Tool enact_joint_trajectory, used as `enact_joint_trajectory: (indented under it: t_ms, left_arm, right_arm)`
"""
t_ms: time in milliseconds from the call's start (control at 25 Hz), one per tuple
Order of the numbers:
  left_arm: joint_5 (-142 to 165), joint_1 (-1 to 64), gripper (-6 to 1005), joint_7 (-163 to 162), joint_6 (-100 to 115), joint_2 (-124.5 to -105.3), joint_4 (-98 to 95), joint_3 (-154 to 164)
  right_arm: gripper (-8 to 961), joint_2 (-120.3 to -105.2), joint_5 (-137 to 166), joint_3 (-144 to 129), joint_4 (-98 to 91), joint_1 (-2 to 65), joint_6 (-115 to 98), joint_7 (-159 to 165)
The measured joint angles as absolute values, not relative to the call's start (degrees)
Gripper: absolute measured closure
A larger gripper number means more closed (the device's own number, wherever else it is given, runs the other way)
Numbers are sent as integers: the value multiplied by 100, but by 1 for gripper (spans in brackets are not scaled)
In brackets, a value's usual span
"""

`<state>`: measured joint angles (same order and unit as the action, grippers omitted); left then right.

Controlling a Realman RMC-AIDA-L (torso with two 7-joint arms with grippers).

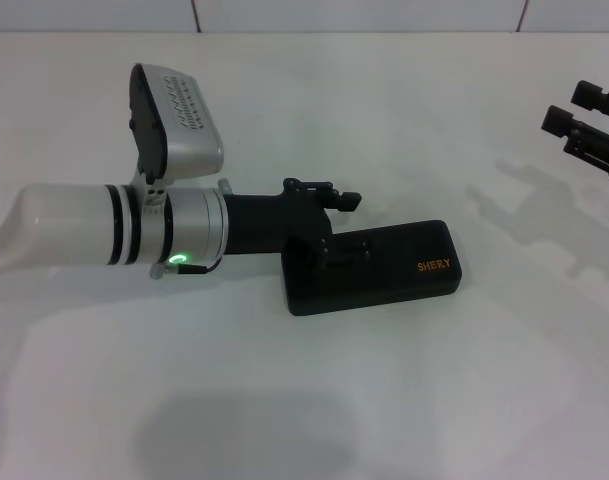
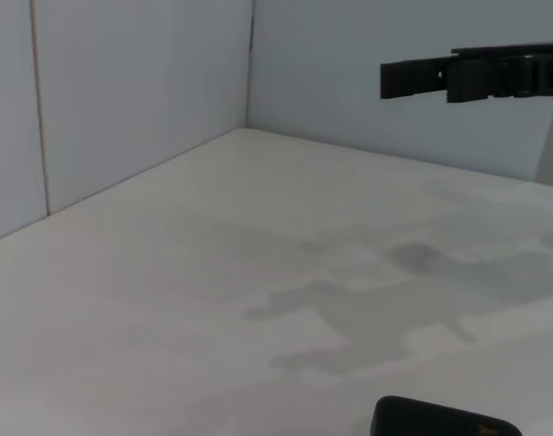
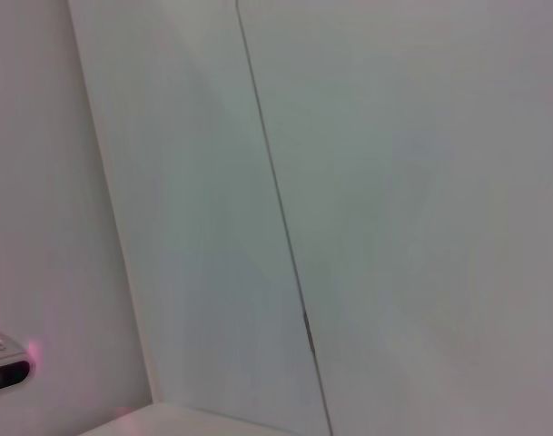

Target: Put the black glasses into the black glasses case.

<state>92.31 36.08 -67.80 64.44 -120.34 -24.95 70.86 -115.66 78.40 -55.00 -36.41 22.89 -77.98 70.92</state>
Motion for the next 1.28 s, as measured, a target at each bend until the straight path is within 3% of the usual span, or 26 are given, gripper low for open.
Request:
enact_joint_trajectory:
  t_ms: [240,360,480,600,720,920,1280]
  left_arm:
    - [8322,3355,318,-6365,7345,-11959,-2668,7060]
    - [7734,2933,316,-5949,8789,-11685,-3032,7017]
    - [7587,2464,315,-5649,9901,-11382,-3277,6686]
    - [7632,2167,313,-5500,10473,-11233,-3273,6220]
    - [7689,1933,311,-5266,10644,-11219,-3278,6133]
    - [7696,1372,309,-4667,10735,-11299,-3247,6016]
    - [7919,1395,309,-4625,10742,-11307,-3229,6008]
  right_arm:
    - [287,-11520,7846,-5998,-3716,2336,-8045,7057]
    - [270,-11492,7896,-6352,-3743,2443,-8692,6728]
    - [252,-11569,7907,-6614,-3701,2528,-9217,6146]
    - [235,-11613,7859,-7066,-3656,2594,-9268,5835]
    - [217,-11617,7772,-7440,-3298,2868,-9252,5523]
    - [68,-11619,6830,-7811,-2458,3214,-9253,4906]
    - [68,-11619,6578,-7984,-2314,3222,-9241,4626]
